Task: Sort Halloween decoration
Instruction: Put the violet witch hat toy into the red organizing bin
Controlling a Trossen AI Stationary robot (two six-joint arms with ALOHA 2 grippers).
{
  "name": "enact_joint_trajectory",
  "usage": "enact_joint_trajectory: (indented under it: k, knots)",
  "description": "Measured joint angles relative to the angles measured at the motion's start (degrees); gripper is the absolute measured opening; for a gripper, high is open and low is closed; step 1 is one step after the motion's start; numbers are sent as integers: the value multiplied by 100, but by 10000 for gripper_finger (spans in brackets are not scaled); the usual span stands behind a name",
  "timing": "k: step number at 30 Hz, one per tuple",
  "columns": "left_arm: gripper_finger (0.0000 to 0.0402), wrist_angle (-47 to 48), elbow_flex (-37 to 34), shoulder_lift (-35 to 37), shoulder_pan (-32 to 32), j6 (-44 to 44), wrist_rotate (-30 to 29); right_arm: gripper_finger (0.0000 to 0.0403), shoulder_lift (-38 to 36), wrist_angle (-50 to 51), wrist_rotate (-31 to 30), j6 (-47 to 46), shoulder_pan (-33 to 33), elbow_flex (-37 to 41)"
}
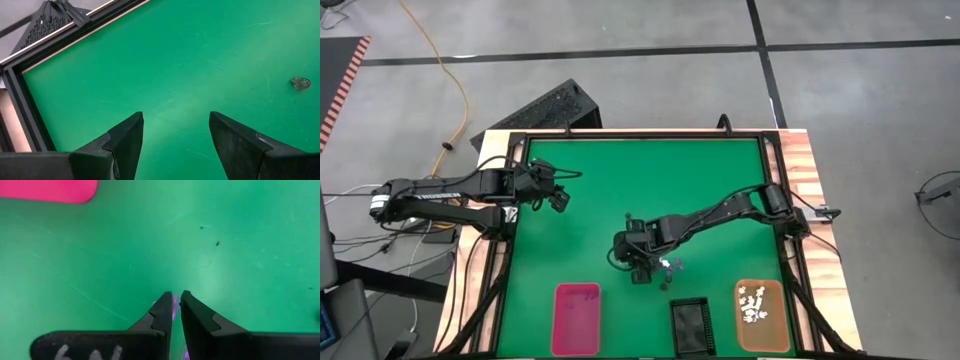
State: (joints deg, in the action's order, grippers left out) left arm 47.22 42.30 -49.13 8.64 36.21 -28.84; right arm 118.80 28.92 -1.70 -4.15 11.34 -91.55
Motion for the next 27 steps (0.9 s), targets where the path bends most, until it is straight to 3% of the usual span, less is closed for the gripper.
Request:
enact_joint_trajectory:
  k: [13,27]
  knots:
    - [219,-17,0,-1,2,0,-9,71,53,-70,-309,-8,201,0]
    - [219,-17,0,0,2,22,-11,142,55,81,-447,-54,56,0]
